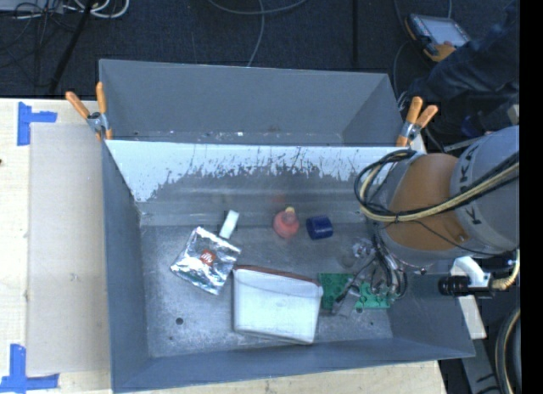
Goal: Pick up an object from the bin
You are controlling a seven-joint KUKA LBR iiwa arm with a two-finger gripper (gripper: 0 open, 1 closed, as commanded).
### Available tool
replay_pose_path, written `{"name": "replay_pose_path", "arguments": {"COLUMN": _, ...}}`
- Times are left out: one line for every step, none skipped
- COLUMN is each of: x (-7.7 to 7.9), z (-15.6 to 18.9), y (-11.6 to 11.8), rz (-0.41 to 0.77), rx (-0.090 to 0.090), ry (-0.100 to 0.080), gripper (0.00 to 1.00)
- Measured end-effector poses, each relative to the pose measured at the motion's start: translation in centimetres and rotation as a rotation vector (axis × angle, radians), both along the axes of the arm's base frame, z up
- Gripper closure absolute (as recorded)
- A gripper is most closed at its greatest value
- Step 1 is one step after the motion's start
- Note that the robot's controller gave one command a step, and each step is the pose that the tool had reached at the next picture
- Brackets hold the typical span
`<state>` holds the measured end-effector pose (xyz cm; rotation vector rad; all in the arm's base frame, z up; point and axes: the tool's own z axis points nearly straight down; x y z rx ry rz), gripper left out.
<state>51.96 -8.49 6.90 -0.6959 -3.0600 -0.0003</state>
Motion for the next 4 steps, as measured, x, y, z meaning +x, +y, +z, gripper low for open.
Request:
{"name": "replay_pose_path", "arguments": {"x": 0.0, "z": 0.0, "y": 0.0, "rz": 0.005, "rx": -0.001, "ry": 0.0, "gripper": 0.0}}
{"name": "replay_pose_path", "arguments": {"x": 0.1, "z": 0.2, "y": 0.0, "rz": 0.008, "rx": -0.001, "ry": 0.001, "gripper": 1.0}}
{"name": "replay_pose_path", "arguments": {"x": 0.2, "z": 6.0, "y": 0.0, "rz": 0.013, "rx": -0.001, "ry": -0.008, "gripper": 1.0}}
{"name": "replay_pose_path", "arguments": {"x": 0.3, "z": 7.3, "y": 0.0, "rz": 0.018, "rx": -0.001, "ry": -0.005, "gripper": 1.0}}
